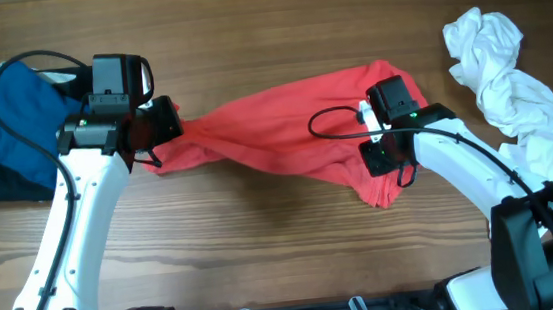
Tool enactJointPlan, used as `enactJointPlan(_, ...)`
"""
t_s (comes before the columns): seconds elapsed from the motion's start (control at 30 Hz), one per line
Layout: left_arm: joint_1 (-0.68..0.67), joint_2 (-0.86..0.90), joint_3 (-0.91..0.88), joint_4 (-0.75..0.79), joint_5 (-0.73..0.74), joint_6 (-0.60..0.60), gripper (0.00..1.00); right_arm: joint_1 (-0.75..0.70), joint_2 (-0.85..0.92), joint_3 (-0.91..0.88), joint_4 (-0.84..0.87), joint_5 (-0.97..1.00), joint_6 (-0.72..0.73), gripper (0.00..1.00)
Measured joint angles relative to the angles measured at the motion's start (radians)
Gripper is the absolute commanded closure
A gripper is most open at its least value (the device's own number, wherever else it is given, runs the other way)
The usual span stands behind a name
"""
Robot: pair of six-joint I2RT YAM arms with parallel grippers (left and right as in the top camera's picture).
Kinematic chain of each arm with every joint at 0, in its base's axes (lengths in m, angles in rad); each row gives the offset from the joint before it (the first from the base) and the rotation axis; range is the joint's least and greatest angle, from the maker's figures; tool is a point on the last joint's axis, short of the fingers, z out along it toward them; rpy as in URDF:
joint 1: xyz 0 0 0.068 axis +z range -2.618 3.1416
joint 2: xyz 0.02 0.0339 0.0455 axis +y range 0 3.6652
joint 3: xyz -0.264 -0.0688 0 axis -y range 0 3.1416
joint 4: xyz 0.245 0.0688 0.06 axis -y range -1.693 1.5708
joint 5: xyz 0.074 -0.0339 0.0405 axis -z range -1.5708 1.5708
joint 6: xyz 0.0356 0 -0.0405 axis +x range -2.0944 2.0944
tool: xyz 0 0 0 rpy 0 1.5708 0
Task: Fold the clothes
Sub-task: 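Hold the red T-shirt with both grippers and stretch it apart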
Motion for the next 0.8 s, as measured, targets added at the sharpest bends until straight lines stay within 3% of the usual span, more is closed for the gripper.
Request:
enactJointPlan(0.13, 0.000, 0.000, 0.000, 0.002, 0.000, 0.000, 0.96, 0.000, 0.000, -0.032, 0.027, -0.006, -0.026, 0.66)
enactJointPlan(0.23, 0.000, 0.000, 0.000, 0.004, 0.000, 0.000, 0.96, 0.000, 0.016, -0.036, 0.035, -0.013, -0.037, 0.56)
enactJointPlan(0.33, 0.000, 0.000, 0.000, 0.004, 0.000, 0.000, 0.96, 0.000, 0.064, -0.031, 0.042, -0.024, -0.044, 0.58)
enactJointPlan(0.5, 0.000, 0.000, 0.000, 0.004, 0.000, 0.000, 0.96, -0.001, 0.077, -0.020, 0.038, -0.021, -0.043, 0.71)
enactJointPlan(0.63, 0.000, 0.000, 0.000, 0.004, 0.000, 0.000, 0.96, -0.001, 0.078, -0.020, 0.038, -0.015, -0.019, 0.64)
enactJointPlan(0.8, 0.000, 0.000, 0.000, 0.004, 0.000, 0.000, 0.96, 0.003, 0.075, -0.020, 0.039, -0.016, 0.002, 0.64)
